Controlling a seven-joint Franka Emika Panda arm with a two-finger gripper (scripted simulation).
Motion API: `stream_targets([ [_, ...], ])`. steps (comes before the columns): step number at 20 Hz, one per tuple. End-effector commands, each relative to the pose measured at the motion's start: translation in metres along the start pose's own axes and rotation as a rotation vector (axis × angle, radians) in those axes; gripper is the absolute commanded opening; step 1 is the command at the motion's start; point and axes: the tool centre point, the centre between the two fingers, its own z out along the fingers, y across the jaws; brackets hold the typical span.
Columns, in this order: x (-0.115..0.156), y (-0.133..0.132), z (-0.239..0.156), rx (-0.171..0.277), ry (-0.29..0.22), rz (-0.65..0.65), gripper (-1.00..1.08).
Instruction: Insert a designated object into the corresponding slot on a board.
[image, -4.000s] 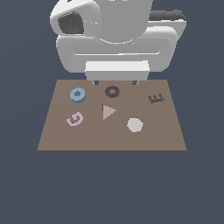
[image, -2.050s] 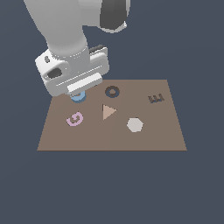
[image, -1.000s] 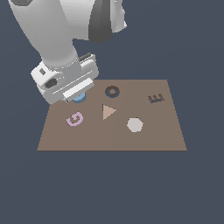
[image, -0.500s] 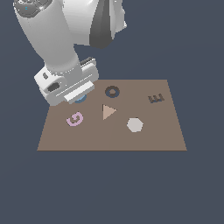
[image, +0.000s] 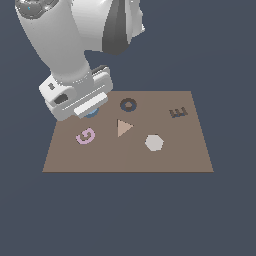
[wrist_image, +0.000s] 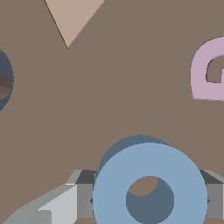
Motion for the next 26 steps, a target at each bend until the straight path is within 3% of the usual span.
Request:
stream_targets([
  [1, 0.000, 0.000, -0.003, 0.000, 0.000, 0.000, -1.00],
  [14, 0.009, 0.002, -0.001, 0.000, 0.000, -0.123, -1.00],
  [26, 0.036, 0.003, -0.003, -0.001, 0.000, -0.498, -1.00],
])
